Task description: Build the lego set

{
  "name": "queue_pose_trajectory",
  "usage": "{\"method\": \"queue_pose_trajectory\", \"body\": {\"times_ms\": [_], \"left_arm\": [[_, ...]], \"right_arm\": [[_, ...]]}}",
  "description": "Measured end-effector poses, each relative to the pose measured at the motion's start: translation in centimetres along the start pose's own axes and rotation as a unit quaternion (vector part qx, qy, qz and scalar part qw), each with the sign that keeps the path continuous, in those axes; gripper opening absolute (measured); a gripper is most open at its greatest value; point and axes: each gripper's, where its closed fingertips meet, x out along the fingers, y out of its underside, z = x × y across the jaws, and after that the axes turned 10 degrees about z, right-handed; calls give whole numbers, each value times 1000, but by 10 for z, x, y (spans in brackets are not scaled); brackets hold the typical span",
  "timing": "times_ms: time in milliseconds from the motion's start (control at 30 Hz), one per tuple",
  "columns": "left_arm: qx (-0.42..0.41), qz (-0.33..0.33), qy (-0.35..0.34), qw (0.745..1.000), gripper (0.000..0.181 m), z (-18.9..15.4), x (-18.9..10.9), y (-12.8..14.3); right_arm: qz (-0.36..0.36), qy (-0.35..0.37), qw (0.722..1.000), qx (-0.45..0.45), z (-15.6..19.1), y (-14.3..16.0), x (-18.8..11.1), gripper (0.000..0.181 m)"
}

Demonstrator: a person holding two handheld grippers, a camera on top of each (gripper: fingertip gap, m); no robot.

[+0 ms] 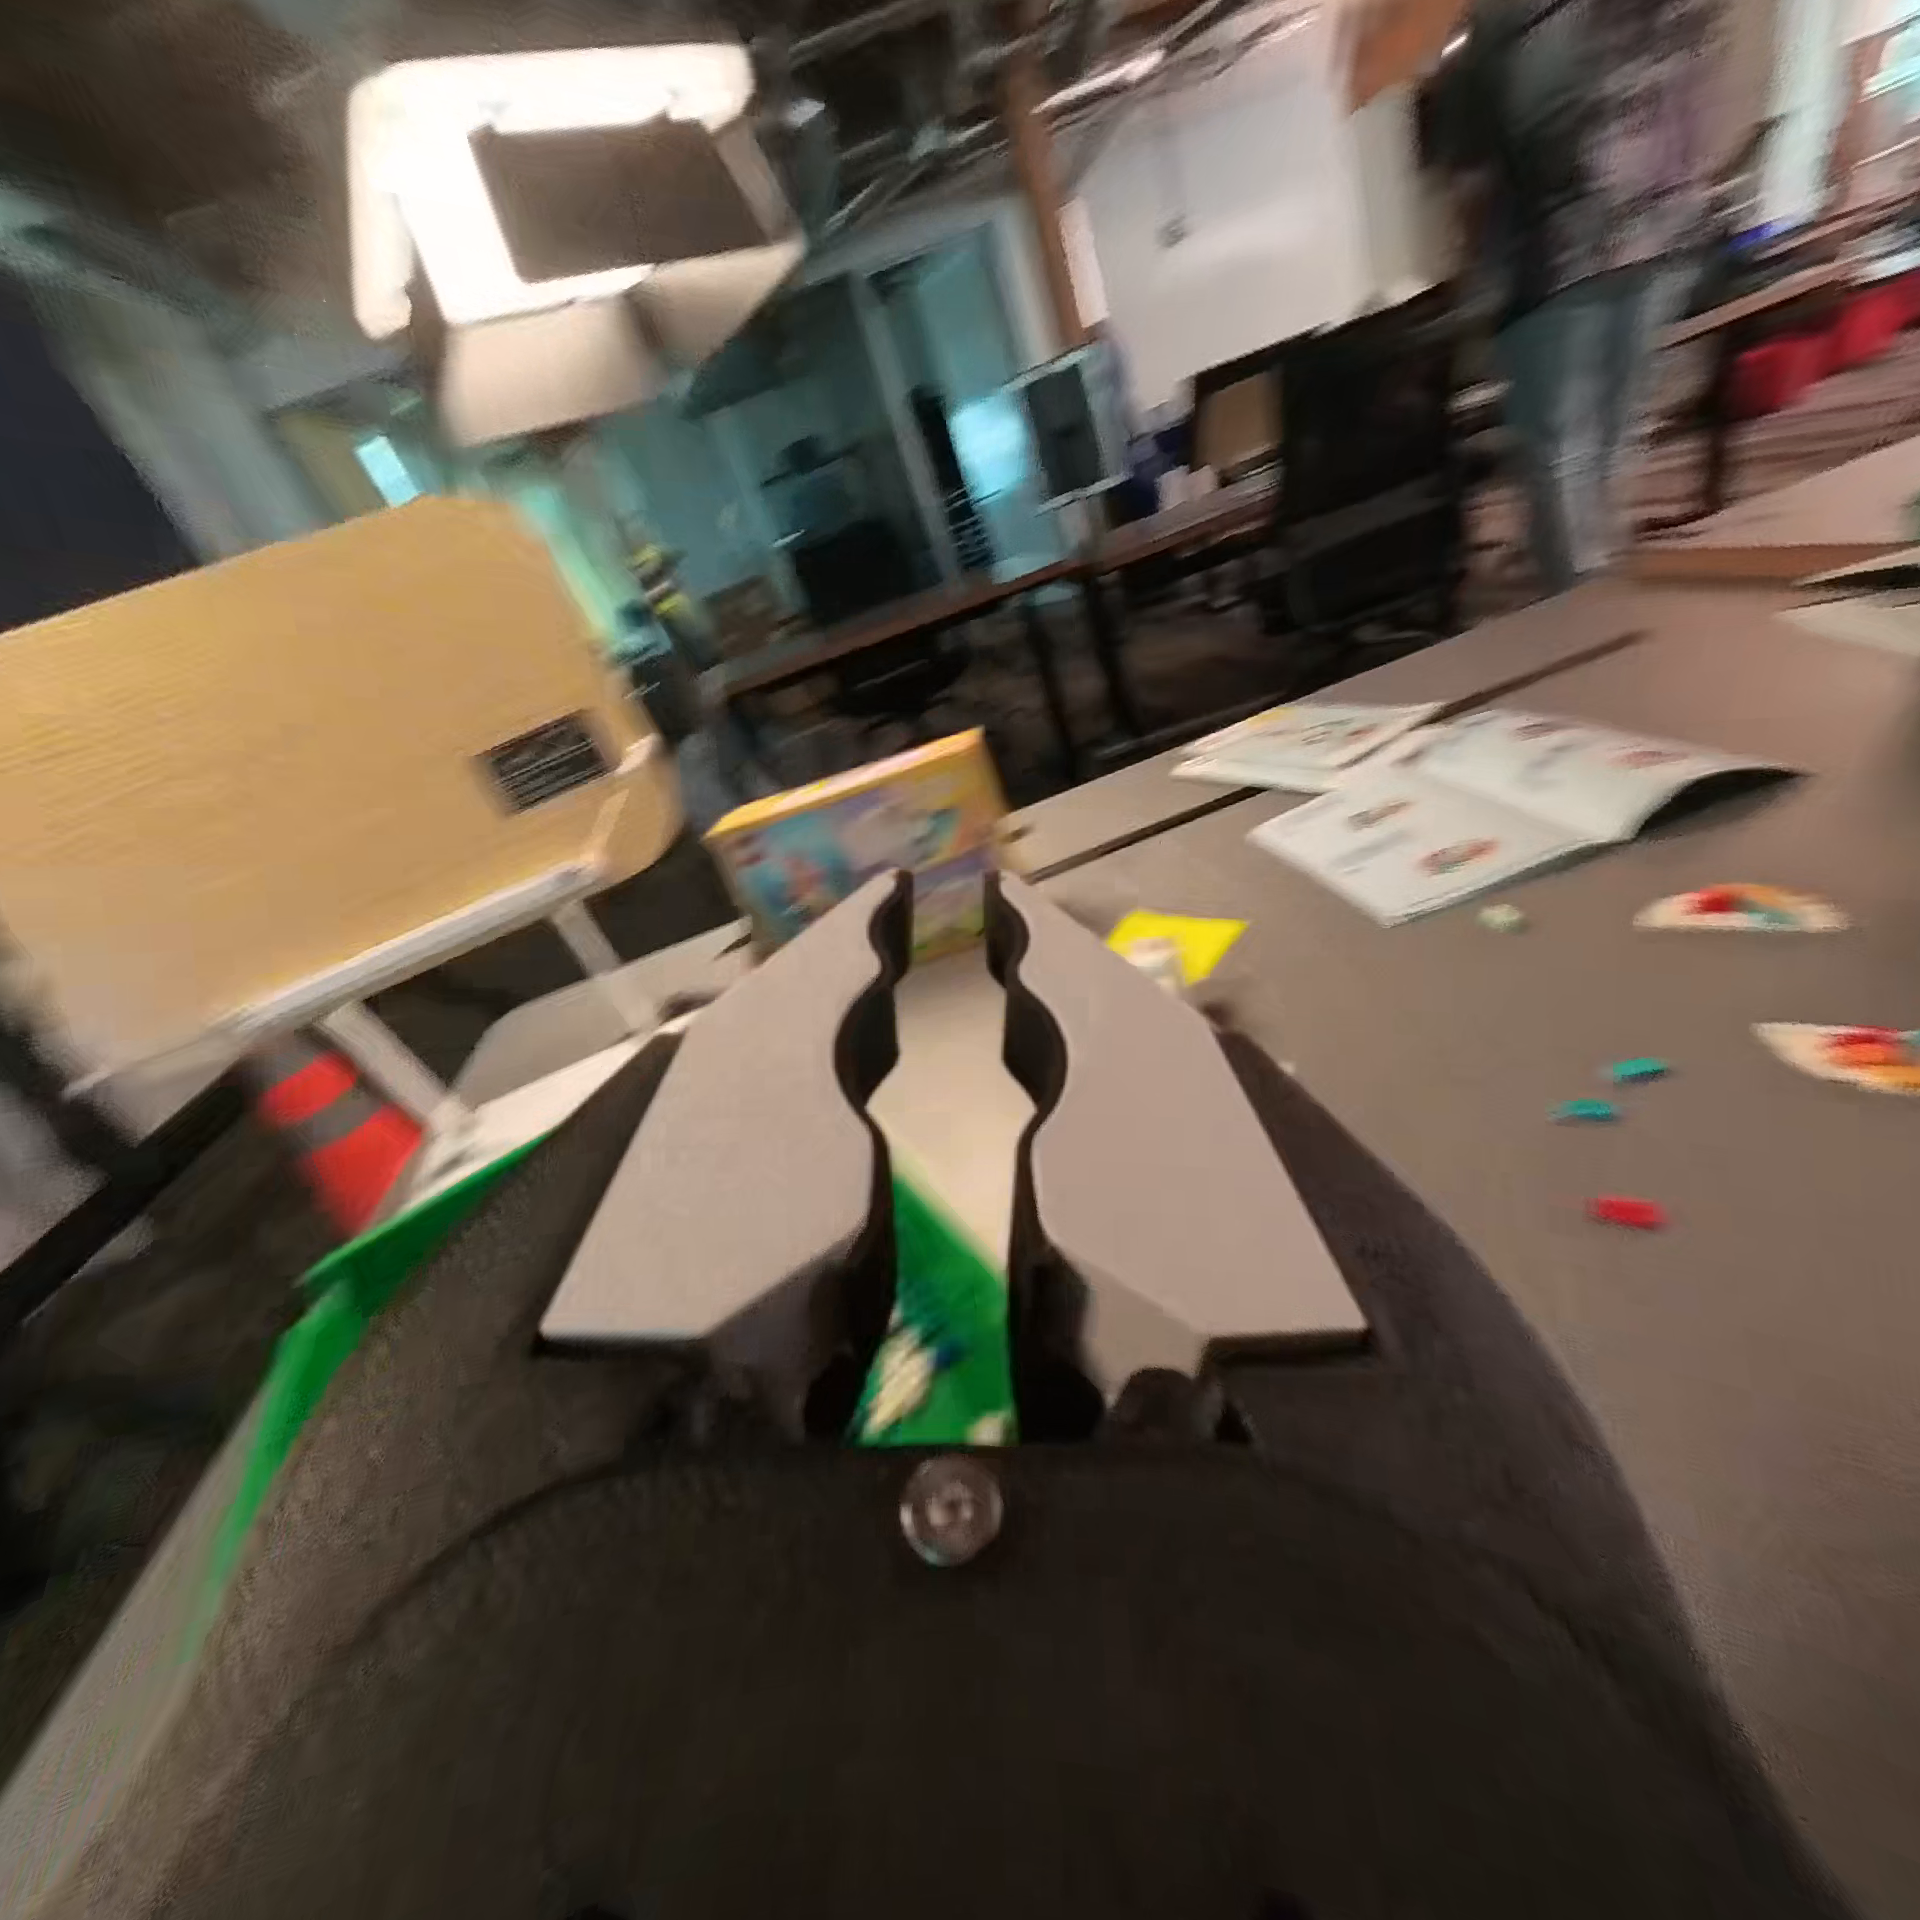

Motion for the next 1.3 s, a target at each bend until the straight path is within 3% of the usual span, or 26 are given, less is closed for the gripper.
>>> {"method": "queue_pose_trajectory", "body": {"times_ms": [33, 167, 333, 433, 533, 667, 833, 900, 1100, 1300], "left_arm": [[-9, 26, -39, 999, 13, 25, -7, 11], [-53, 152, -122, 979, 20, 93, -28, 62], [-82, 243, -167, 952, 26, 131, -43, 106], [-98, 276, -122, 948, 21, 128, -34, 119], [-112, 363, -40, 924, 19, 117, -12, 145], [-113, 513, 66, 848, 20, 100, 12, 187], [-11, 710, 64, 701, 14, 118, 3, 241], [10, 748, 64, 661, 19, 122, 2, 249], [43, 801, 59, 594, 21, 138, 4, 257], [15, 817, 89, 569, 24, 132, 4, 261]], "right_arm": [[3, 2, 1000, -2, 0, 1, 0, 10], [12, 9, 1000, -11, -1, 3, 1, 10], [19, 12, 1000, -18, 0, 4, 2, 10], [20, 14, 1000, -19, 0, 4, 2, 10], [18, 9, 1000, -22, 2, 3, 3, 10], [16, 4, 1000, -23, 3, 3, 3, 10], [14, 2, 1000, -20, 3, 3, 3, 10], [12, 0, 1000, -18, 3, 3, 3, 10], [9, -4, 1000, -12, 3, 2, 2, 10], [6, -10, 1000, -8, 4, 2, 3, 10]]}}
